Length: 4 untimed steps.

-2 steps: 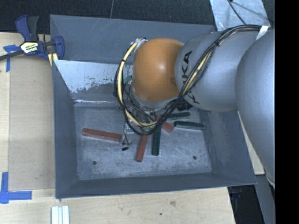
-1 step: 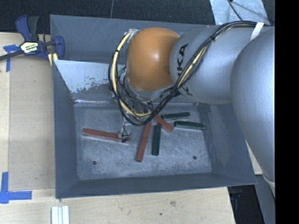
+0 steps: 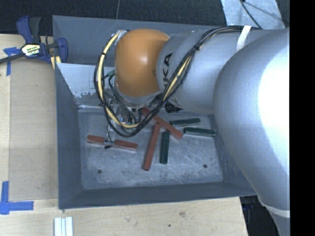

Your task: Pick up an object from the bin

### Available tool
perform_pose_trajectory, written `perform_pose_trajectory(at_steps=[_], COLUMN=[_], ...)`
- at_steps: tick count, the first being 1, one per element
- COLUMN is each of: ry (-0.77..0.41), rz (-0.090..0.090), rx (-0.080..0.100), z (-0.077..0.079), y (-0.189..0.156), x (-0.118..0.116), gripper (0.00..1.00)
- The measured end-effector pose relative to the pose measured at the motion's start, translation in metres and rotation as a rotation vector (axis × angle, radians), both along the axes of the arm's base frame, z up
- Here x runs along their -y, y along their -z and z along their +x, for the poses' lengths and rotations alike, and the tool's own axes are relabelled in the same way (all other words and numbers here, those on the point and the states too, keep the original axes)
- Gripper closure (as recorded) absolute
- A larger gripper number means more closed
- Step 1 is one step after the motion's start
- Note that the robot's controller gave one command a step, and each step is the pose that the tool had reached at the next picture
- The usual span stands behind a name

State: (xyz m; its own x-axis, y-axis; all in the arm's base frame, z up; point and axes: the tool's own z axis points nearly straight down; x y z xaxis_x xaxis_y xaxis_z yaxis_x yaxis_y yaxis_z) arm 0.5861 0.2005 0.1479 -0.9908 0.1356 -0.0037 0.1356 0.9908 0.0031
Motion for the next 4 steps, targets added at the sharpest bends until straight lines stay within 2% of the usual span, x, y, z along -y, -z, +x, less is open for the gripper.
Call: perform_pose_trajectory(at_steps=[1,2,4], ry=[-0.339,0.206,0.206], rz=[-0.003,-0.002,-0.002], rx=[0.003,-0.003,-0.004], z=[0.008,-0.001,-0.003], y=[0.066,0.079,0.075], x=[-0.002,-0.006,-0.006], gripper=[0.0,1.0,1.0])
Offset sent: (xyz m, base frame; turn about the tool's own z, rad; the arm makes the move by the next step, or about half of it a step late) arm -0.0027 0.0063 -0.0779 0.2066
